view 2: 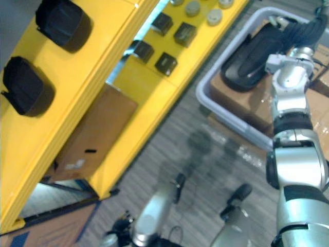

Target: Walk over and take plastic housings, then place them on the shelf

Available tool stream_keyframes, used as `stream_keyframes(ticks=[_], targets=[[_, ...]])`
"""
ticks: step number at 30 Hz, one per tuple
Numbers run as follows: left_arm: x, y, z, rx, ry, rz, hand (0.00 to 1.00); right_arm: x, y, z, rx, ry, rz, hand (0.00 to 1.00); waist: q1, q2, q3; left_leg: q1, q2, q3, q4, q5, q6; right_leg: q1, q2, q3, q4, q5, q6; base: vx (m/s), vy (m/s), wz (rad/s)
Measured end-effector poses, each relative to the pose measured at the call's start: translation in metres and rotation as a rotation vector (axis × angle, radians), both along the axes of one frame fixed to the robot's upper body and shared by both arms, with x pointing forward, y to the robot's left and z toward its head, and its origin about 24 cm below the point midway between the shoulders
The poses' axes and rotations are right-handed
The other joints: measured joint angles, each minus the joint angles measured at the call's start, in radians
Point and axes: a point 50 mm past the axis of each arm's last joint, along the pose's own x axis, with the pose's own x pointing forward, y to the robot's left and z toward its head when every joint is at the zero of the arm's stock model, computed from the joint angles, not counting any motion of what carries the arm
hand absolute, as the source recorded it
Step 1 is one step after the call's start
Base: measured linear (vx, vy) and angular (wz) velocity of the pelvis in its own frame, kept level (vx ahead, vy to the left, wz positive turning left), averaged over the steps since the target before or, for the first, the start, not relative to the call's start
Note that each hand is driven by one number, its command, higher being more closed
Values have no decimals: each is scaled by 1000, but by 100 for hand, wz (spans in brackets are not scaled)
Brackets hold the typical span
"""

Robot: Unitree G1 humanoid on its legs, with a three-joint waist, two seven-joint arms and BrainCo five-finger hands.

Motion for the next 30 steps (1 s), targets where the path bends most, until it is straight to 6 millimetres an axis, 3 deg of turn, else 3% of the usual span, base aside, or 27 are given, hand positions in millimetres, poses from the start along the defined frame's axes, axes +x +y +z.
stream_keyframes(ticks=[9, 17, 25, 30], targets=[[0, 0, 0, -13, -3, 8, 0, 14, 7, -34, 104, 214, 205, 0, 6, 0, 0, 3, 1, 5, -1, 0, 0, -19, -10, 7, 38, -23, -3, -5, 19, -1], [0, -2, 0, -19, -1, 6, 0, 16, -9, -81, 270, 442, 132, 0, 9, 16, -12, 8, 1, 5, -1, 0, 0, -21, -19, 7, 56, -34, -9, -17, 33, 1], [3, -3, 0, -17, 2, 4, 0, 15, -15, -97, 374, 557, 66, 0, 12, 18, -13, 7, 1, 6, -2, 0, -1, -21, -20, 4, 51, -35, -10, -23, 38, 1], [5, -3, 1, -39, -8, 27, 0, 13, -20, -97, 429, 542, 53, 0, 10, 18, -13, 4, 1, 7, 0, 0, -1, -21, -20, 2, 50, -31, -4, -7, 40, 1]])
